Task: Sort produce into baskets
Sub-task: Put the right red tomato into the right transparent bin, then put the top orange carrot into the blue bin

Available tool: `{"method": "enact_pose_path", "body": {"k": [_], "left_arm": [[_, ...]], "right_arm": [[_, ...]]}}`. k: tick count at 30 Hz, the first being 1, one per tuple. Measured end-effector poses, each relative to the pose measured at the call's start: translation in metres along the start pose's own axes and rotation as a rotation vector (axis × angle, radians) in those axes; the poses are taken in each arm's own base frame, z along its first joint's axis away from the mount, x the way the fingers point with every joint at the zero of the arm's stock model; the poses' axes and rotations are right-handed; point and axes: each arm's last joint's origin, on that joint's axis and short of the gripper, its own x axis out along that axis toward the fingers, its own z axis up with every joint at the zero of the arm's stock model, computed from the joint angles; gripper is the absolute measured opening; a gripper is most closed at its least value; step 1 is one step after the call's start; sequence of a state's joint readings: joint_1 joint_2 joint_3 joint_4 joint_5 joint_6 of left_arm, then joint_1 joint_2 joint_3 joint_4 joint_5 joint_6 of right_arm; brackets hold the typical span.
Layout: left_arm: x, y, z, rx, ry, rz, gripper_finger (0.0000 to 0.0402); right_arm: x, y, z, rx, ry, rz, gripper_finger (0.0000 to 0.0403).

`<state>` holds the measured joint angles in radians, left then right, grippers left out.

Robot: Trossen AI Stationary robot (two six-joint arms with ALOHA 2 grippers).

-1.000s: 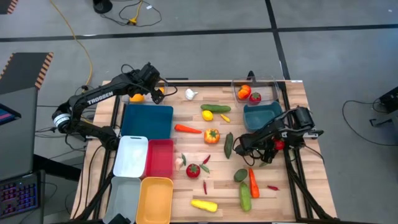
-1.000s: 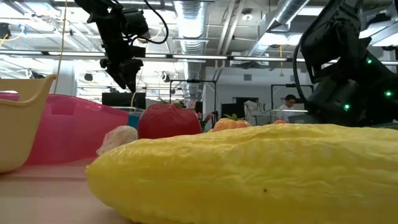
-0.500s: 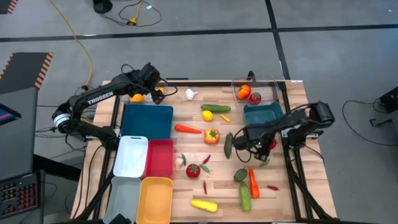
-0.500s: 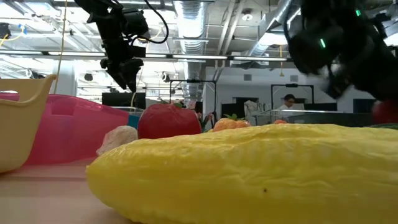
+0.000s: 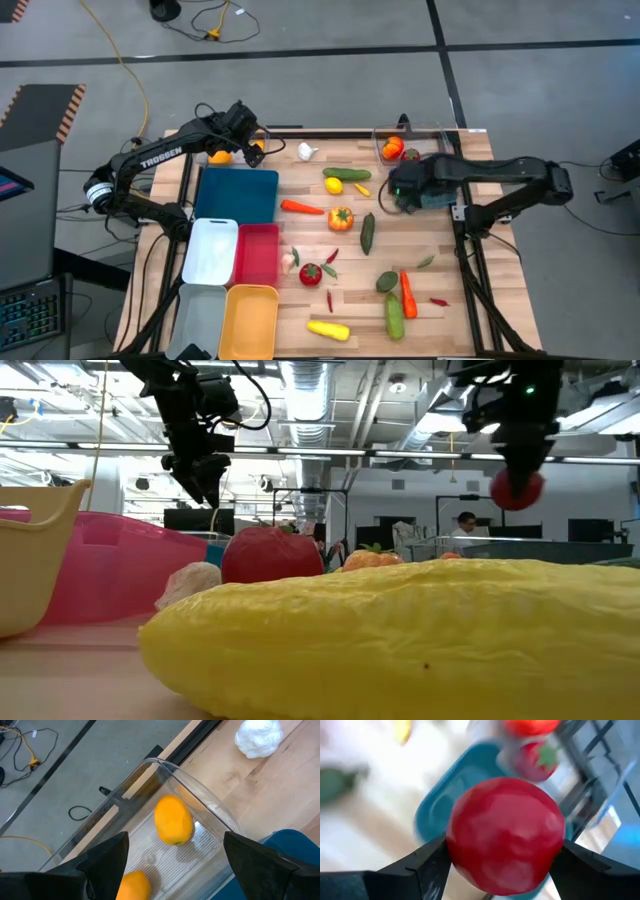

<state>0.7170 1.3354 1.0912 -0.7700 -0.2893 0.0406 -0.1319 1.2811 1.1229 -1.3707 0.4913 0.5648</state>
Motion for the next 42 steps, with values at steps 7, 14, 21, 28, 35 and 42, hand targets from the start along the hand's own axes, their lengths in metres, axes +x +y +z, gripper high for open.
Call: {"method": "enact_pose_path", "body": {"k": [7, 14, 21, 28, 35, 42], "left_arm": [[0.0, 0.0, 0.0, 0.0, 0.0, 0.0, 0.0314], [0.0, 0.0, 0.0, 0.0, 0.0, 0.0, 0.0314], [0.0, 0.0, 0.0, 0.0, 0.0, 0.001, 0.0314], [0.0, 0.0, 0.0, -0.03, 0.0, 0.001, 0.0314], [0.0, -0.001, 0.001, -0.026, -0.015, -0.026, 0.0314], [-0.005, -0.016, 0.013, 0.097, -0.159, -0.255, 0.0314]], "right_arm": [[0.014, -0.029, 0.03, -0.023, -0.12, 0.006, 0.0318], [0.026, -0.054, 0.052, -0.006, -0.218, -0.025, 0.033], [0.035, -0.074, 0.053, 0.068, -0.172, -0.049, 0.035], [0.042, -0.085, 0.052, 0.064, -0.143, 0.072, 0.0384], [0.044, -0.09, 0.052, 0.088, -0.134, 0.061, 0.0398], [0.044, -0.09, 0.052, 0.087, -0.134, 0.061, 0.0396]]}}
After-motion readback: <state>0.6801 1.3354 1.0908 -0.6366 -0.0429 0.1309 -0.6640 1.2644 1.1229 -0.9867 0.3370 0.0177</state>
